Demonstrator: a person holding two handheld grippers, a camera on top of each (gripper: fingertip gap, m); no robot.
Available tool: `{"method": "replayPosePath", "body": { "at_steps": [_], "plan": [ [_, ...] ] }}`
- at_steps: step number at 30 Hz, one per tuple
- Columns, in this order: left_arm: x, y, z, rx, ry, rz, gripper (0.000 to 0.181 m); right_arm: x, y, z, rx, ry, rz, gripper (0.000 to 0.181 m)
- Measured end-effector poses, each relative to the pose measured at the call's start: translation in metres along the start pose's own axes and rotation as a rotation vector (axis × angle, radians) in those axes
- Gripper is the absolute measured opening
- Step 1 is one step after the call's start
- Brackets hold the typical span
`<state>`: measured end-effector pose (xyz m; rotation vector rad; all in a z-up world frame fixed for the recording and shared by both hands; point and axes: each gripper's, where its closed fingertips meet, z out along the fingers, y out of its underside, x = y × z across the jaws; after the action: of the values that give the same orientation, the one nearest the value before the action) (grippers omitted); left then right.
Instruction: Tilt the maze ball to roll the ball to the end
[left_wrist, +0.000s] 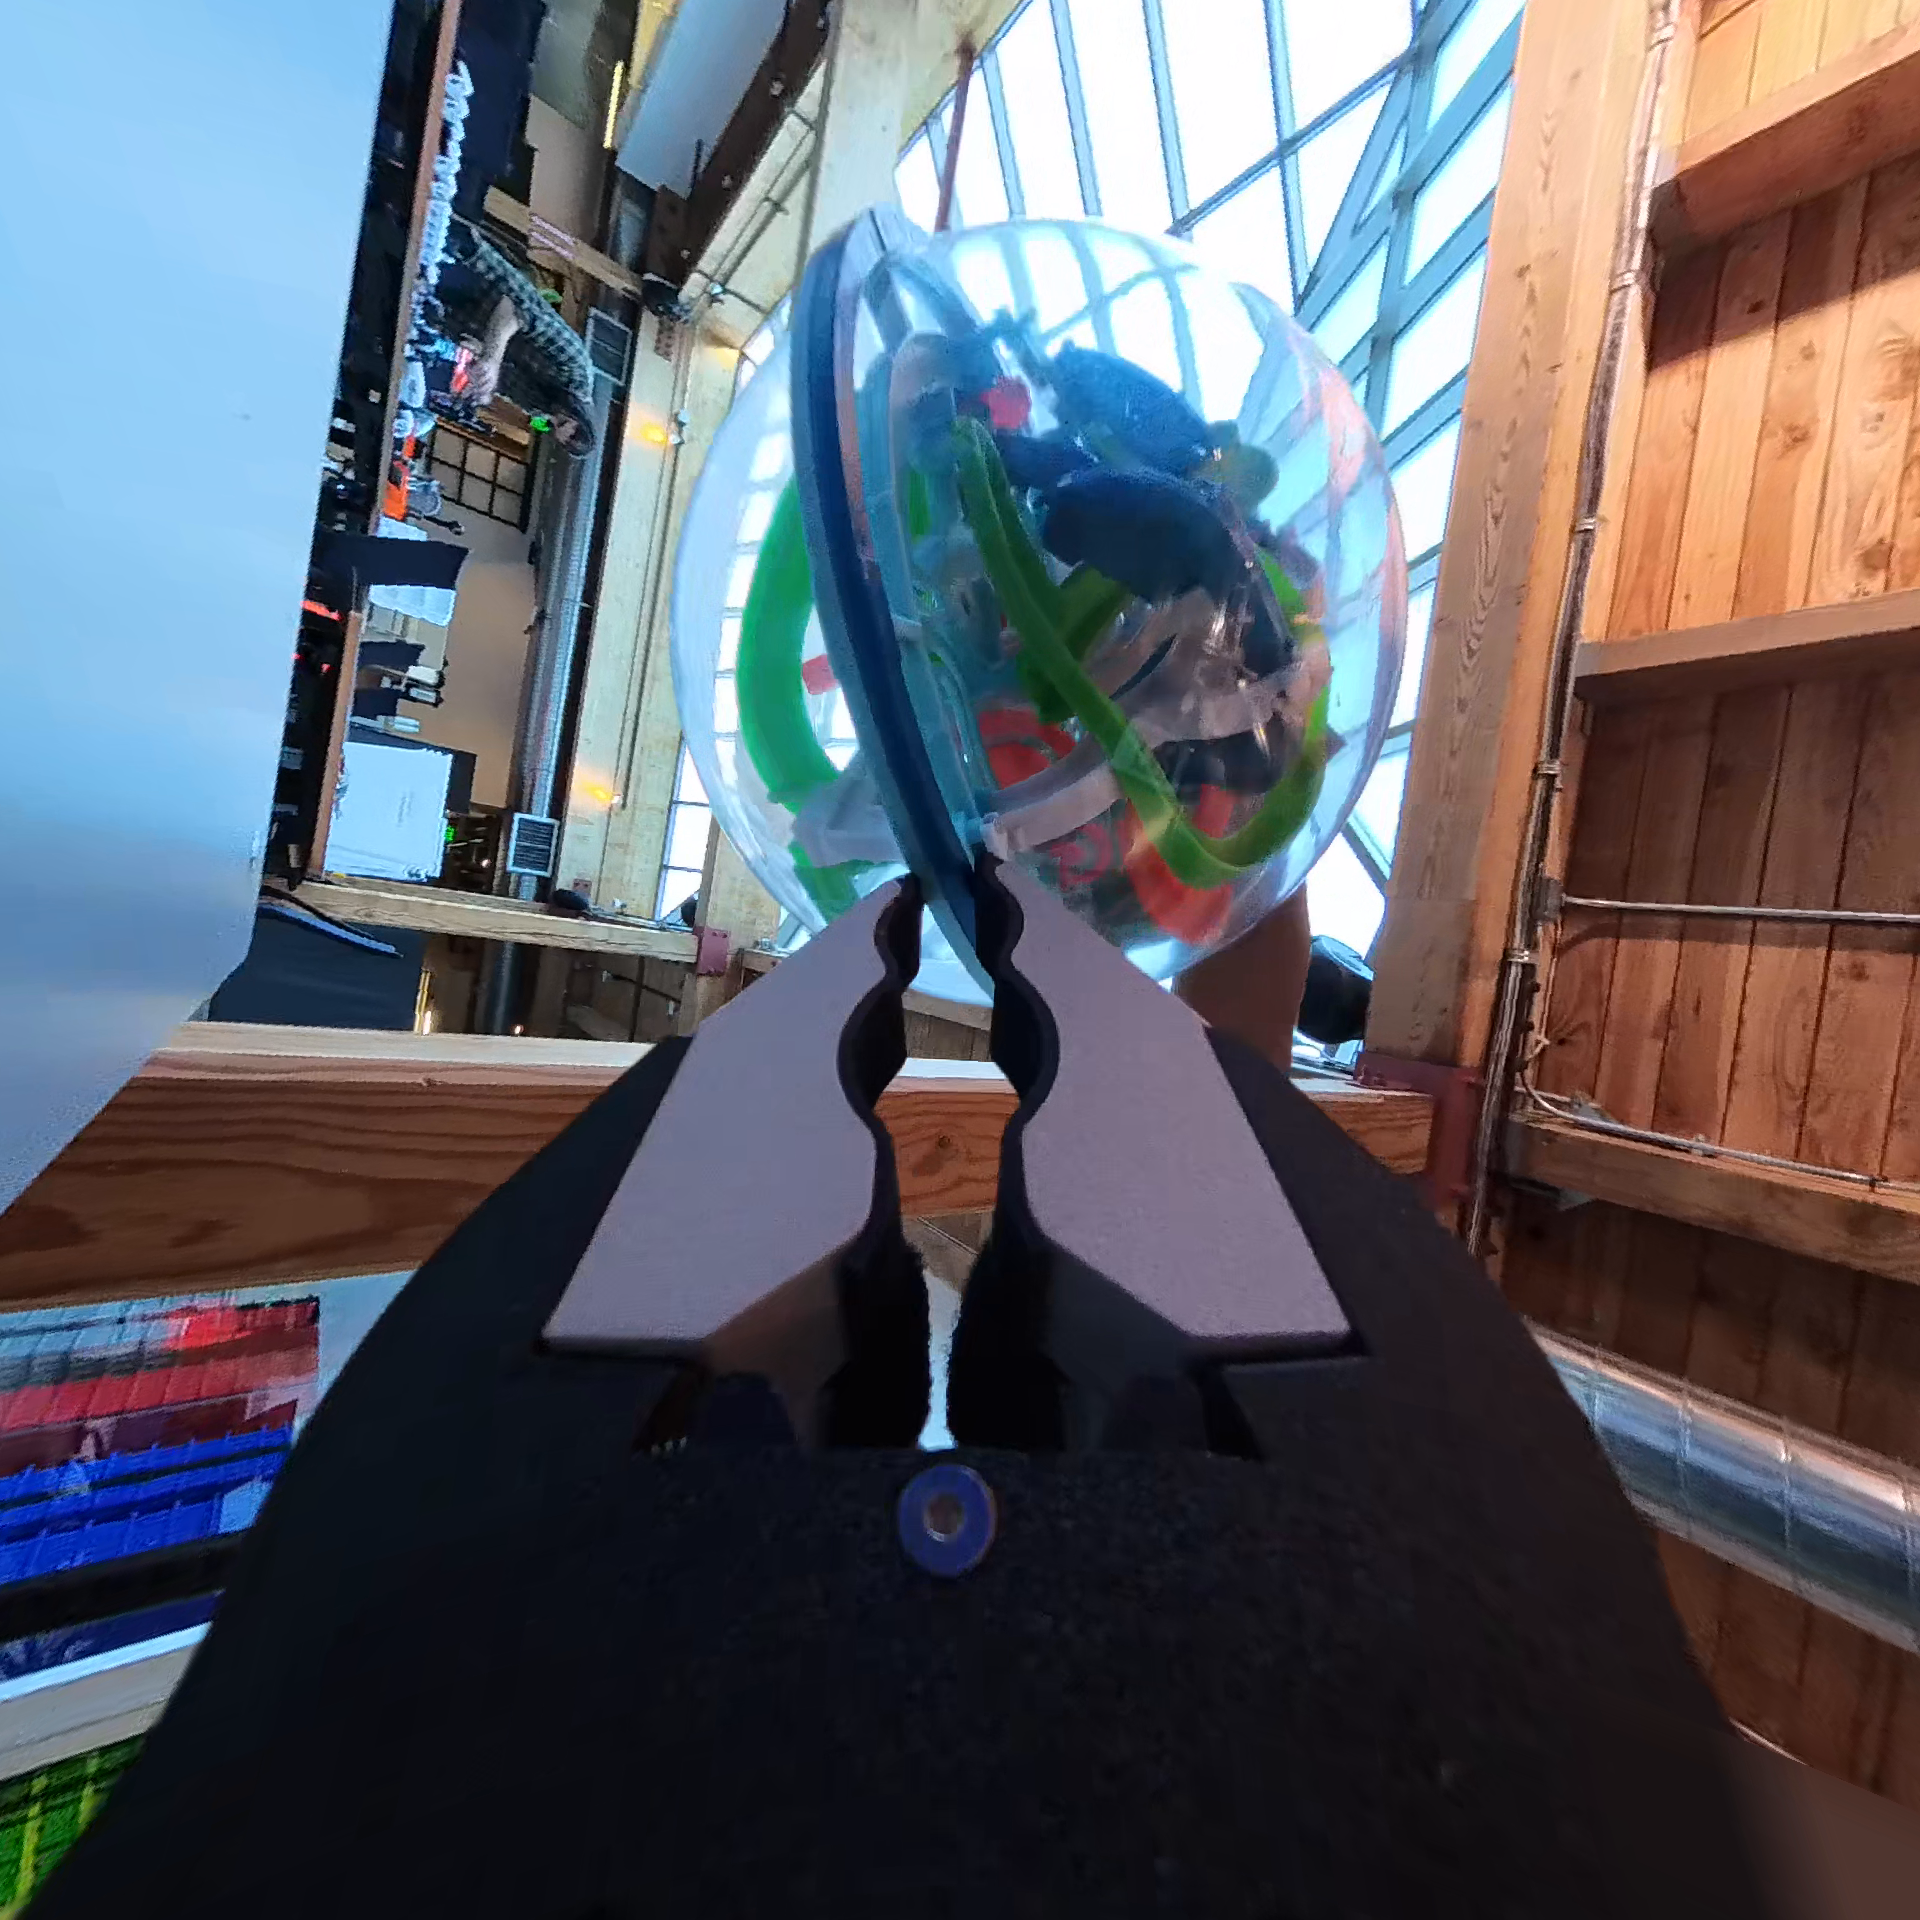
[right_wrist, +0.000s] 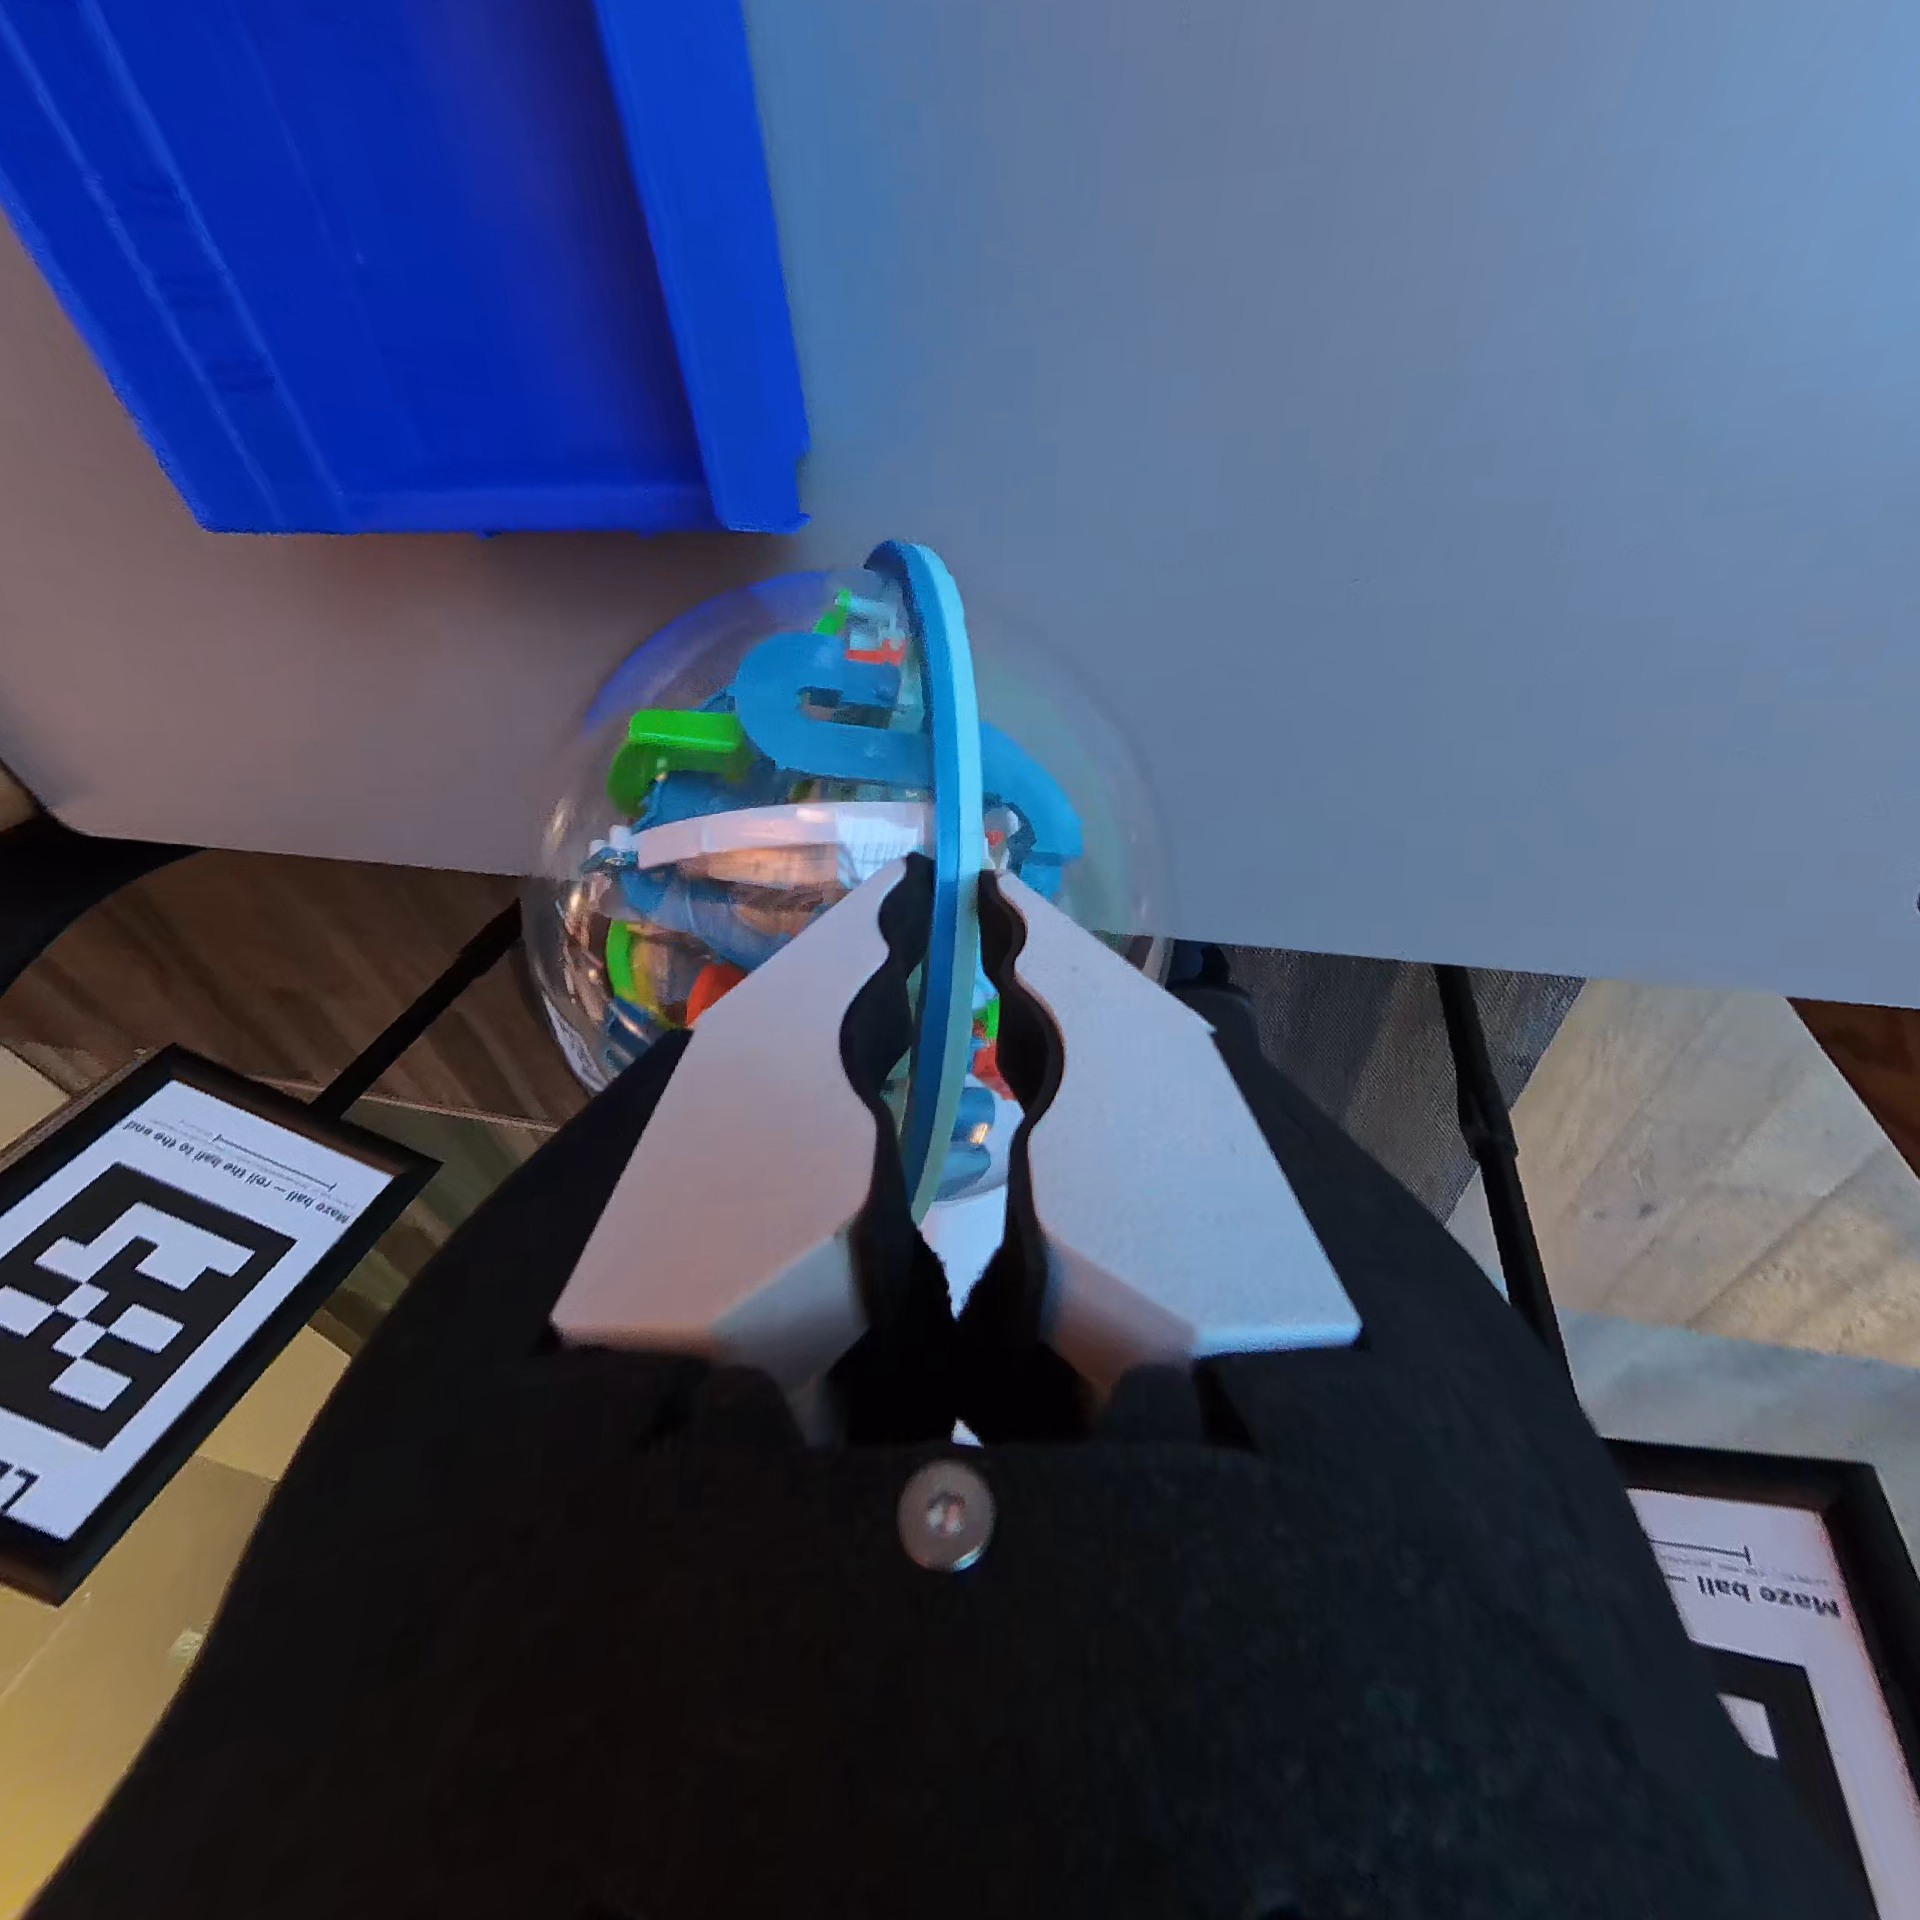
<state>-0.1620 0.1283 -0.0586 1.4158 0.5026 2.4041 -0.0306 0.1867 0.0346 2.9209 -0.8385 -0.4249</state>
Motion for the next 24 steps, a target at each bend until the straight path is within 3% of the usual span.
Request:
{"method": "replayPosePath", "body": {
  "at_steps": [5, 12, 19, 24],
  "plan": [
    [0.008, -0.009, 0.001, 0.002, -0.054, 0.043, 0.008, 0.006, -0.016, 0.011, -0.049, -0.042, 0.019, 0.008],
    [0.008, -0.017, -0.018, -0.031, -0.187, 0.144, 0.007, 0.021, -0.011, 0.046, -0.067, -0.327, -0.015, 0.008],
    [0.009, -0.008, -0.039, -0.062, -0.217, 0.050, 0.007, 0.018, 0.005, 0.065, 0.181, -0.634, -0.186, 0.009],
    [0.005, -0.007, -0.048, -0.058, -0.240, 0.019, 0.007, 0.021, 0.008, 0.080, 0.392, -0.817, -0.187, 0.011]
  ]
}}
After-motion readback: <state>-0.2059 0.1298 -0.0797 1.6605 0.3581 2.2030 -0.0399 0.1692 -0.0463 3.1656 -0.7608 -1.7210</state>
